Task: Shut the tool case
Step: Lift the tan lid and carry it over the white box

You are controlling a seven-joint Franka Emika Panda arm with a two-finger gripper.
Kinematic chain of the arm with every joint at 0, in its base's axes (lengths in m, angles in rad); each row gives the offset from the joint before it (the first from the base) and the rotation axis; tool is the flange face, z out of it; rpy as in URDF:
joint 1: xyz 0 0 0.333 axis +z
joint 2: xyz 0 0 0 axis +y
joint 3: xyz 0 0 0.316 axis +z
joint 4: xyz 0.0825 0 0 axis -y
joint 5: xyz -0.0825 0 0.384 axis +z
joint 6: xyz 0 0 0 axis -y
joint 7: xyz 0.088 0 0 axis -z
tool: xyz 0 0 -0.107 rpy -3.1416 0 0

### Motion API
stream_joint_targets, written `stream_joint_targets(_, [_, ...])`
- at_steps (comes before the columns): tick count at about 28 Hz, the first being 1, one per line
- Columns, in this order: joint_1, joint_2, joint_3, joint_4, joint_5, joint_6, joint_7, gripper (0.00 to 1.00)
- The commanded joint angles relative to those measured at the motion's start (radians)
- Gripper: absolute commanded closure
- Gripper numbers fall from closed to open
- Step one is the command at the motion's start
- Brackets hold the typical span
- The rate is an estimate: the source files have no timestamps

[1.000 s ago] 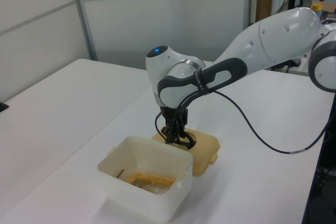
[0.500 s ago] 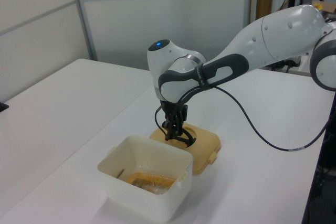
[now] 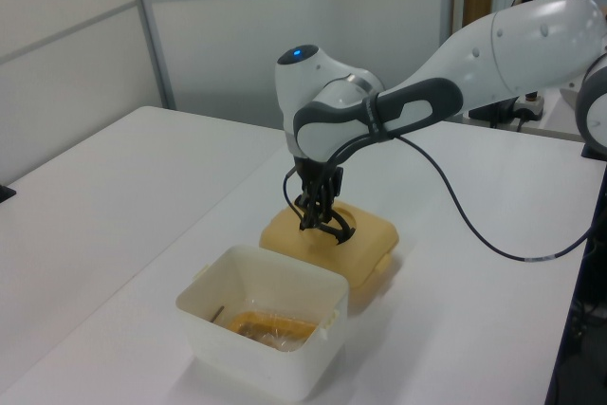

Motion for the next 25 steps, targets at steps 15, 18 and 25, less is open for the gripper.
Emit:
stream_joint_targets(15, [-0.003,-0.146,0.007,0.083,0.103,-0.199,-0.013,1.00])
stream_joint_targets(18, [0.005,-0.145,0.009,0.104,0.117,-0.222,-0.008,1.00])
stream_joint_targets(25, [0.048,-0.145,0.009,0.106,0.132,-0.225,0.038,1.00])
